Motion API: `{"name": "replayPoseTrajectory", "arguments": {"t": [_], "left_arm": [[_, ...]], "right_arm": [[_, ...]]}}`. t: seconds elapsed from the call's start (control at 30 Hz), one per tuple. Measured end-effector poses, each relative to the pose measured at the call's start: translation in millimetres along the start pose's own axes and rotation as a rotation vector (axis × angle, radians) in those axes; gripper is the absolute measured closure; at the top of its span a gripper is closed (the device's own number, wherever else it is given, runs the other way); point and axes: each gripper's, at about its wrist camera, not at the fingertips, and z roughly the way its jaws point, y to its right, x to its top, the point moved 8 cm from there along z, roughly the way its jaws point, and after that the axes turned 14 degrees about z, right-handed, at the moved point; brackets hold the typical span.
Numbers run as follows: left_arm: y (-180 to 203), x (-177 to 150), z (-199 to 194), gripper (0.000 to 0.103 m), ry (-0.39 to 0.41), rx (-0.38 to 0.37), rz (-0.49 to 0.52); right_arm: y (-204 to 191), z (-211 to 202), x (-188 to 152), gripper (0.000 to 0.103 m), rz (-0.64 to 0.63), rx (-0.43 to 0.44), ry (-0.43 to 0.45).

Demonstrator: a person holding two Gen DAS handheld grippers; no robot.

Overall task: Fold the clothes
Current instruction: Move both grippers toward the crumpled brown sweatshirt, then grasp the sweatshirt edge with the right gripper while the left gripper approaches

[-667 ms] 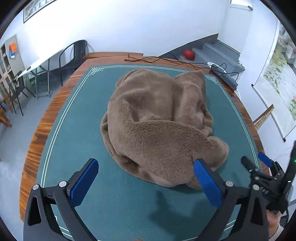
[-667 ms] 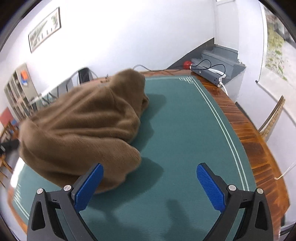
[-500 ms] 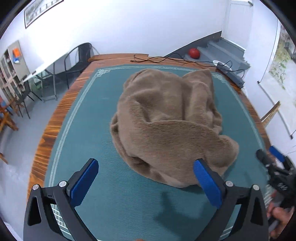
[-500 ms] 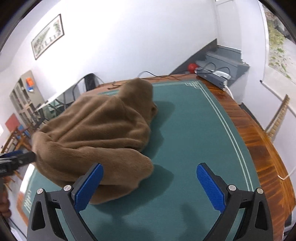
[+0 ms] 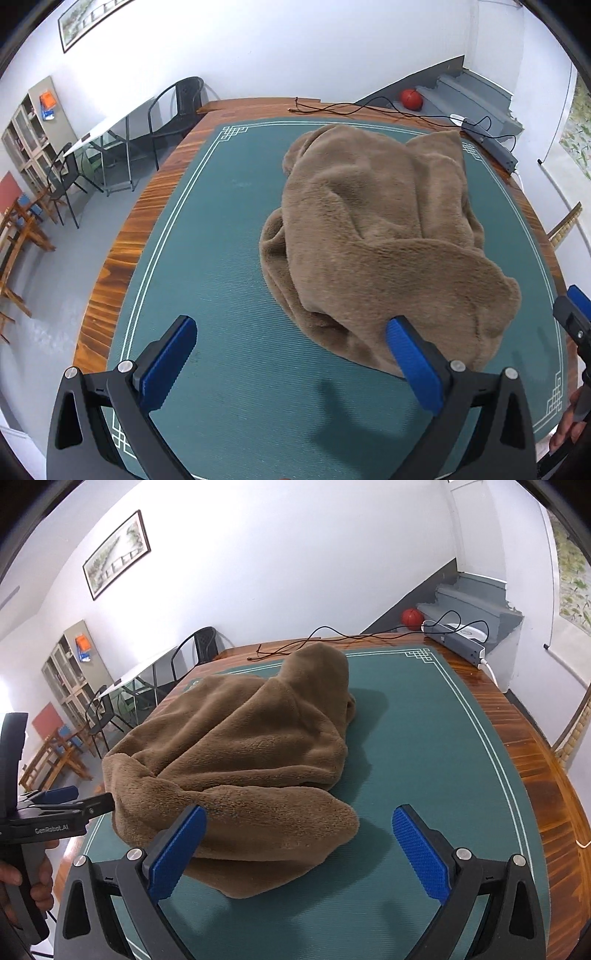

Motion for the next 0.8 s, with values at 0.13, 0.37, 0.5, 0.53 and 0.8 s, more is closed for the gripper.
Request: {"name": "replayPoseTrajectory", "arguments": {"t": [0.13, 0.37, 0.5, 0.53, 0.8], "left_arm": [[-9.6, -3.3, 6.9, 0.0, -0.017, 0.01, -0.013], [-35.1, -21.2, 34.0, 0.0, -0.084, 0.003, -0.073], [-44.0, -29.3, 47.8, 0.0, -0.117, -0.01, -0.101], [-45.3, -30.6, 49.9, 0.0, -0.121, -0.015, -0.103], [-45.2, -29.6, 56.3, 0.0, -0.134, -0.041, -0.079]], "right_arm": [[-0.2, 4.5, -1.0, 0.001, -0.002, -0.006, -0.013], [-19.0, 25.0, -8.9, 0.001, 0.077, -0.017, -0.068], [19.5, 30.8, -20.7, 0.001, 0.176, 0.029, -0.137], [8.3, 44.2, -21.3, 0.001, 0.186, 0.033, -0.154], [20.7, 129.7, -17.2, 0.055, 0.26, 0.183, -0.295]]}}
